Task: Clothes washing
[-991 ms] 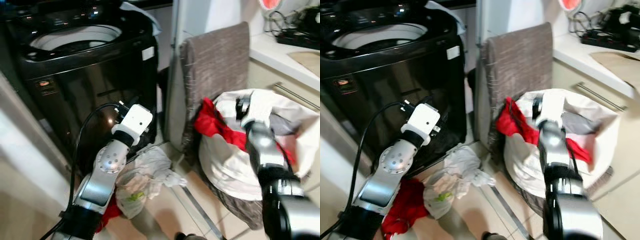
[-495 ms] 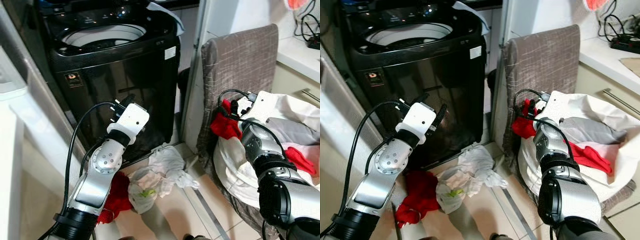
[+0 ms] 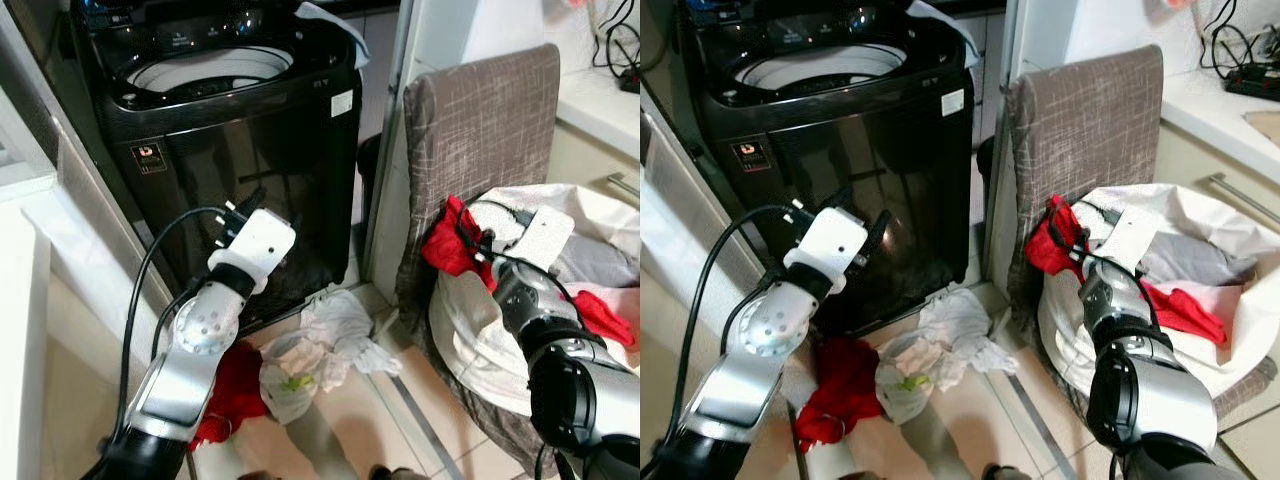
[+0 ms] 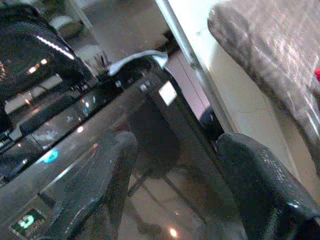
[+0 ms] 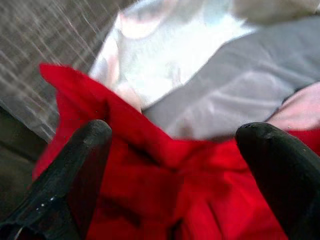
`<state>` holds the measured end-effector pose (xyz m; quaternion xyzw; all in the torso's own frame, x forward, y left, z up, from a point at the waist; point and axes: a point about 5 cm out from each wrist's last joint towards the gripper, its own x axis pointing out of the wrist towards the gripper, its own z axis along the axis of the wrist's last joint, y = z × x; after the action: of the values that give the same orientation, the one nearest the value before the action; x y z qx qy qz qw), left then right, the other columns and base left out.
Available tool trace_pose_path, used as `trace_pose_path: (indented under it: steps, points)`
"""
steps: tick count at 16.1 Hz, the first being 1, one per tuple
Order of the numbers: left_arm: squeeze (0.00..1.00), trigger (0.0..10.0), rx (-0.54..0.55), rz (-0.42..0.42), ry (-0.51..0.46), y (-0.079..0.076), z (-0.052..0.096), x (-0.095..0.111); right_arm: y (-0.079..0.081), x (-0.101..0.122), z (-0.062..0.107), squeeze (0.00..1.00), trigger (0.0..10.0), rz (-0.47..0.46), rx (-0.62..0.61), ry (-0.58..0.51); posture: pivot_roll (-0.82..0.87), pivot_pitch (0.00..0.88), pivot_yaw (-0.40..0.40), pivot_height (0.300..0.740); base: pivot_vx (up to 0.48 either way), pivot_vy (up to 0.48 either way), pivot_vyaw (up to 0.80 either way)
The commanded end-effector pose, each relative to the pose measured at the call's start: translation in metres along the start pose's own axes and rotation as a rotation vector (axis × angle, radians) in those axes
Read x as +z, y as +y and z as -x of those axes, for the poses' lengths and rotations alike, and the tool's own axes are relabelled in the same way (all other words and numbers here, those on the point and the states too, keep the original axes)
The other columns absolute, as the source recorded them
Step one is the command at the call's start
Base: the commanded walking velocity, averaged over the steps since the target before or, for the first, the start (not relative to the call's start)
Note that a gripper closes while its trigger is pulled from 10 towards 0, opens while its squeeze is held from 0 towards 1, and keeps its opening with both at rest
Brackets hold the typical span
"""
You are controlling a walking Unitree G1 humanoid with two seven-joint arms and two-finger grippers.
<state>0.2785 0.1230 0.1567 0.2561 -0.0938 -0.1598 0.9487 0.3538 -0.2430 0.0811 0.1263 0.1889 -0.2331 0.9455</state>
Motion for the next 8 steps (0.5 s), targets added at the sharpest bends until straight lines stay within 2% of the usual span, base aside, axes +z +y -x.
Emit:
trace_pose_path:
  steps: [1,3,4,7,8]
  points:
    - [0.0,10.0,-0.012,-0.013,0.012,0.003,0.005,0.001,-0.007,-0.013,0.001,0.0,10.0,0.037,-0.018,0.043,0.12,0.137,0.073,0.74,0.0,0.0,0.0]
    - [0.0,10.0,-0.028,-0.029,0.036,0.006,0.015,0.0,-0.014,-0.027,0.002,0.0,10.0,0.067,-0.037,0.079,0.16,0.177,0.095,0.74,0.0,0.0,0.0]
    - [0.0,10.0,-0.039,-0.045,0.054,0.01,0.024,0.0,-0.022,-0.041,0.005,0.0,10.0,0.054,-0.068,0.132,0.18,0.199,0.107,0.74,0.0,0.0,0.0]
    - [0.0,10.0,-0.038,-0.054,0.067,0.014,0.03,0.002,-0.027,-0.052,0.007,0.0,10.0,-0.004,-0.088,0.191,0.2,0.212,0.117,0.74,0.0,0.0,0.0]
    - [0.0,10.0,-0.043,-0.058,0.073,0.015,0.032,0.002,-0.029,-0.055,0.008,0.0,0.0,-0.04,-0.094,0.208,0.21,0.214,0.121,0.74,0.0,0.0,0.0]
